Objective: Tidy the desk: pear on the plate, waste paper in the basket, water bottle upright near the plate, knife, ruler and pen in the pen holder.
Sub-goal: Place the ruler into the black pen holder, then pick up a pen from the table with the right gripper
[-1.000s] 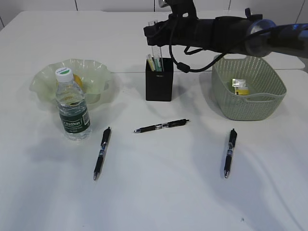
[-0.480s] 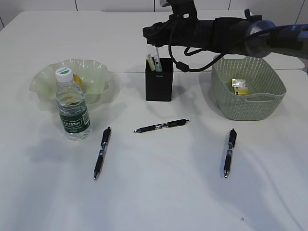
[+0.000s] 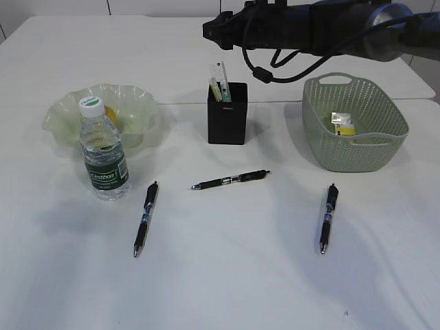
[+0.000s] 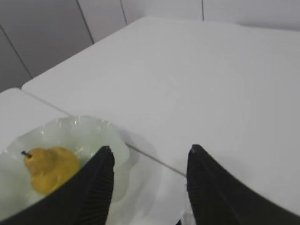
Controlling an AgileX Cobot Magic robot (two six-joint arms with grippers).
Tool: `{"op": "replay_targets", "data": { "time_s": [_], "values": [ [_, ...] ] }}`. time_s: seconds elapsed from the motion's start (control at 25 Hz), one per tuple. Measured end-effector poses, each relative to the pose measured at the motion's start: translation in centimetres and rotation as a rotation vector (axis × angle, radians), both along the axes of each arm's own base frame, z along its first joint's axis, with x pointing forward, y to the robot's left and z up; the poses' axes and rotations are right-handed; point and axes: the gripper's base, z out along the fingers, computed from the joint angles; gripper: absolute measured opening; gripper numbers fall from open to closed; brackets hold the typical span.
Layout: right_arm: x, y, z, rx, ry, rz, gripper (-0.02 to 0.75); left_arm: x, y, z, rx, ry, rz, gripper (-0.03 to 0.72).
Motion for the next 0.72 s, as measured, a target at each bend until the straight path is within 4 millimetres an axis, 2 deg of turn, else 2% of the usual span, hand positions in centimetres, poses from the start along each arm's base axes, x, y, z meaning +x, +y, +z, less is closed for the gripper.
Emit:
{"op": "replay_targets", "data": {
  "time_s": [0.16,0.32,0.44,0.72],
  "values": [
    [-1.3,0.1,0.0,-0.076,0.145,0.077,0.377,0.0,0.0,0.0,-0.002,0.003,0.0,0.474],
    [-2.8,-0.5,1.2,-0.184,0.275,0.088,0.377,0.0,0.0,0.0,-0.002,0.005,0.0,0.475],
    [-4.1,-1.3,3.5,-0.248,0.323,0.053,0.377,0.0,0.0,0.0,-0.002,0.005,0.0,0.474],
    [-8.5,-3.9,10.7,-0.361,0.344,-0.075,0.378,-0.2,0.0,-0.1,-0.003,0.025,-0.002,0.474]
  ]
}}
